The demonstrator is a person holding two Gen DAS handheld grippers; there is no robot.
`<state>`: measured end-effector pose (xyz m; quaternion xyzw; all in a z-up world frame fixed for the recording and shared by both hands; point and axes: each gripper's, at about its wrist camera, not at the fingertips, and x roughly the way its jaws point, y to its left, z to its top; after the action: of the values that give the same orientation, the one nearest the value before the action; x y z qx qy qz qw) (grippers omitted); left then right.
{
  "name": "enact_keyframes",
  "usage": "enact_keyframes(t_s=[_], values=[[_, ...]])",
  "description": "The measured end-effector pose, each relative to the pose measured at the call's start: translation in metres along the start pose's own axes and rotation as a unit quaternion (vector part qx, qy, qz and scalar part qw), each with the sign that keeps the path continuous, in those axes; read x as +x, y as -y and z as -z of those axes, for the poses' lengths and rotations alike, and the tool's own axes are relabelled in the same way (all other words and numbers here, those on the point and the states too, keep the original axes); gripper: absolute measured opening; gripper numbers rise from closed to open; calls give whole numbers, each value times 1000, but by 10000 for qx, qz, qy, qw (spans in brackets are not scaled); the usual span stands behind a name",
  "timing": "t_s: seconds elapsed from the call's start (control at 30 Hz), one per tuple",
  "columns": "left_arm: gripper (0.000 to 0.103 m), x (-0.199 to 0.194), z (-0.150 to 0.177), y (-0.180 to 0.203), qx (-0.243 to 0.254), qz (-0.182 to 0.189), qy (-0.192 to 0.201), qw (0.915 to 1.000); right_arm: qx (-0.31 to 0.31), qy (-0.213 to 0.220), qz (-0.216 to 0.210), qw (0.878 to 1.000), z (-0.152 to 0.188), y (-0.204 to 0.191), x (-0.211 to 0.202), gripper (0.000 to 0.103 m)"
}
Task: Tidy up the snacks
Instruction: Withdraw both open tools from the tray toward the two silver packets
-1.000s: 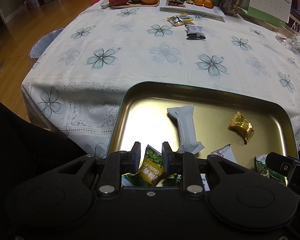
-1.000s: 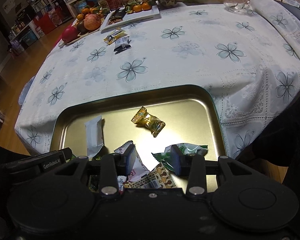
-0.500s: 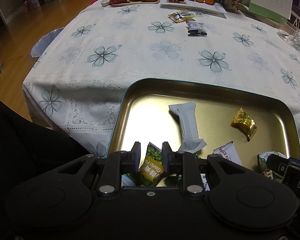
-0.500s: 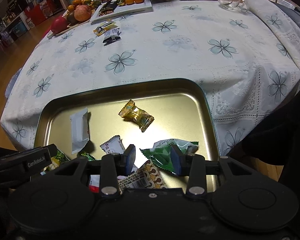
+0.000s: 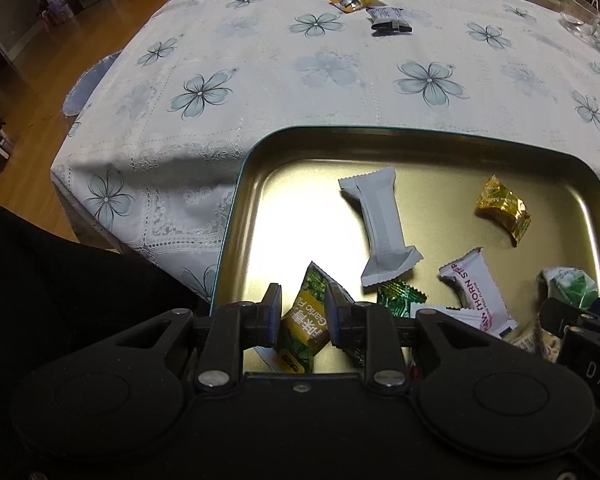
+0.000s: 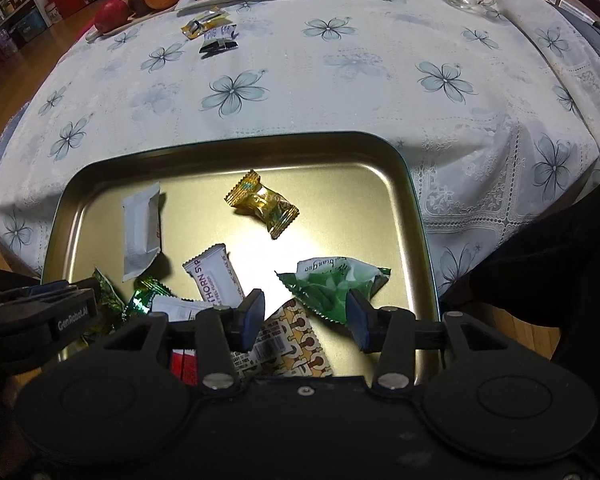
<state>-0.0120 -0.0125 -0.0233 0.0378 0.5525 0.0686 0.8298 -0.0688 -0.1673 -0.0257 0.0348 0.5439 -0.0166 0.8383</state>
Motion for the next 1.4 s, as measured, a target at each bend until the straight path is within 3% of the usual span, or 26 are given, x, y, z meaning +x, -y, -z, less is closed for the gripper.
enact_keyframes(t_s=[0.43,0.67,0.87,1.17,1.4], values=[[34,-14,-13,0,303,364,-482,9977,-52,-689,-278,9972,-6,0,9,47],[34,-21,-57,-16,56,511,-405,9979,40,-860,-443,9953,-34,5,9,47],[34,-14,-103,-24,-156,313,-230,9991,27,-932,-469,9945,-61,7,13,47],[34,17,-168,-28,-496,298,-321,9978,71,-1059,-472,9932,-107,4,30,47],[34,44,-209,-34,-690,86,-302,9971,40,-947,-328,9950,-162,-8,43,48]])
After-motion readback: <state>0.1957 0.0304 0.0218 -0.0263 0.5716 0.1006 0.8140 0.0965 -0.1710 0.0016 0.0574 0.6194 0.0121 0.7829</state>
